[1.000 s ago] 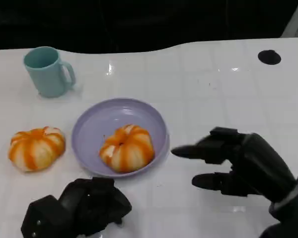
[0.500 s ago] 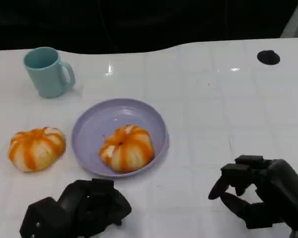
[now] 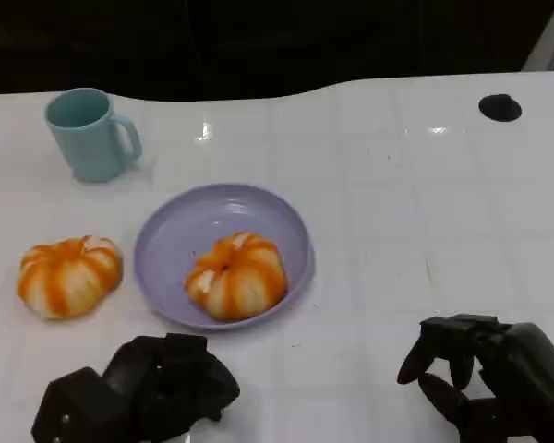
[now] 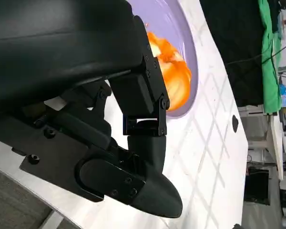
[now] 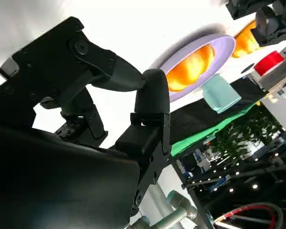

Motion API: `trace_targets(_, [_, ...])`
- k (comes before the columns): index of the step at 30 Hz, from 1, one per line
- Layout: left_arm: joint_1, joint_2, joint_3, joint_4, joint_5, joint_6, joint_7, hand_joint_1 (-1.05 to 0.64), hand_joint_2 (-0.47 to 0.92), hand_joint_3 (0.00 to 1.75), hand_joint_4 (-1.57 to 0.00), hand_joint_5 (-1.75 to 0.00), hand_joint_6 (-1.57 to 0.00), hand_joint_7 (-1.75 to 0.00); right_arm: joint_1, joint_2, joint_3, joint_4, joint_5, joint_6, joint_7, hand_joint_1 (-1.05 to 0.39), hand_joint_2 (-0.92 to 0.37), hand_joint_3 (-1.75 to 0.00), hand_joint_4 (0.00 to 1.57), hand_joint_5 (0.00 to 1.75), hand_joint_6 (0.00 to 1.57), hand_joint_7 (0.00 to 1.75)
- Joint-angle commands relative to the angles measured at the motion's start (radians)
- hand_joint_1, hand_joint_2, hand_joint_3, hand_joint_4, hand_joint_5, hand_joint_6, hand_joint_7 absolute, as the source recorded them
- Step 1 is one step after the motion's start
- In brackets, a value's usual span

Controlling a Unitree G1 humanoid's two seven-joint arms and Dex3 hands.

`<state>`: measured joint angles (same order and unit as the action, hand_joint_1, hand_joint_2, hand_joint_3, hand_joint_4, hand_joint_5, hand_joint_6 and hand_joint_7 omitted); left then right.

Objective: Grasp the bread from the table and place it into the plate.

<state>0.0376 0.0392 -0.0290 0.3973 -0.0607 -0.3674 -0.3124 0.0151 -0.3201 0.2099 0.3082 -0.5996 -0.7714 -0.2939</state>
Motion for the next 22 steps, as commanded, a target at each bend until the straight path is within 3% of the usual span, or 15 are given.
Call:
trace_targets(1, [0.004, 0.017, 0.010, 0.006, -0.010, -0.003, -0.003, -1.05, 0.87, 0.00, -0.85, -1.56, -1.25, -0.83, -0.014, 0.001, -0.008, 0.042, 0.019, -0.006, -0.013, -0.26, -0.48, -1.11, 0.81, 1.75, 0.74, 1.39])
trace_targets(22, [-0.024, 0.022, 0.014, 0.054, -0.009, -0.025, -0.004, -1.05, 0.87, 0.01, -0.86, -1.55, -1.26, -0.82, -0.038, 0.019, -0.001, 0.121, 0.049, -0.027, -0.012, -0.27, -0.50, -1.05, 0.81, 1.75, 0.71, 1.40])
